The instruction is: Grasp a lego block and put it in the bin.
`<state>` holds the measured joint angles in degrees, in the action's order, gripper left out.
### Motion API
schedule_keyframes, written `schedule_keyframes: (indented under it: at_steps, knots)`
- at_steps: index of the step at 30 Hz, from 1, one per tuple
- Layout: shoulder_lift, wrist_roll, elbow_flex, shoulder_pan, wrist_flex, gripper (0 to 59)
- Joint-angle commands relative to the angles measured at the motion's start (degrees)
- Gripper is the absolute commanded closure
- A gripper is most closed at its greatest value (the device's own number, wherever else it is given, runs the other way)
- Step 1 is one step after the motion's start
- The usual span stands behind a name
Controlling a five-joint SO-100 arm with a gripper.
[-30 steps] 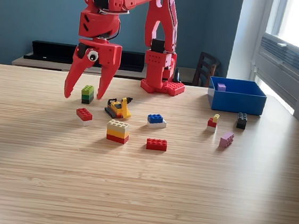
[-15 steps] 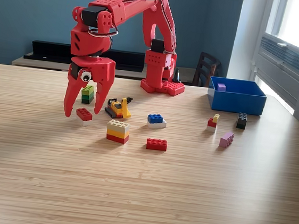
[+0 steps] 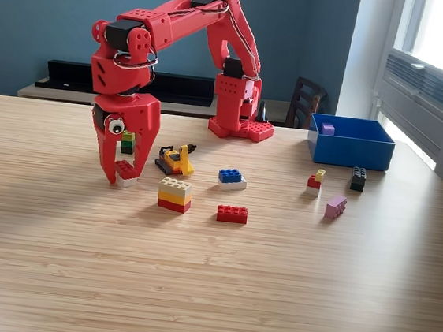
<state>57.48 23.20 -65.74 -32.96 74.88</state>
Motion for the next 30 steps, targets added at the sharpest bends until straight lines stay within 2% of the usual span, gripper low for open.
schedule_keyframes:
  at_steps: [1, 8, 10, 13, 21, 26, 30]
  knots:
    - [1.41, -1.32, 2.29, -0.44, 0.26, 58.5]
    - [1.67, -2.37, -4.92, -0.53, -2.72, 58.5]
    - [1.76, -3.25, -5.27, -0.62, -2.64, 58.5]
    - [2.99, -5.1, -0.97, -1.41, 0.35, 58.5]
    - [19.34, -9.93, 0.0, 3.43, 1.58, 58.6]
    - [29.79, -11.95, 0.53, 11.16, 5.71, 58.6]
    - [37.09, -14.94, -0.53, 23.29, 9.93, 58.6]
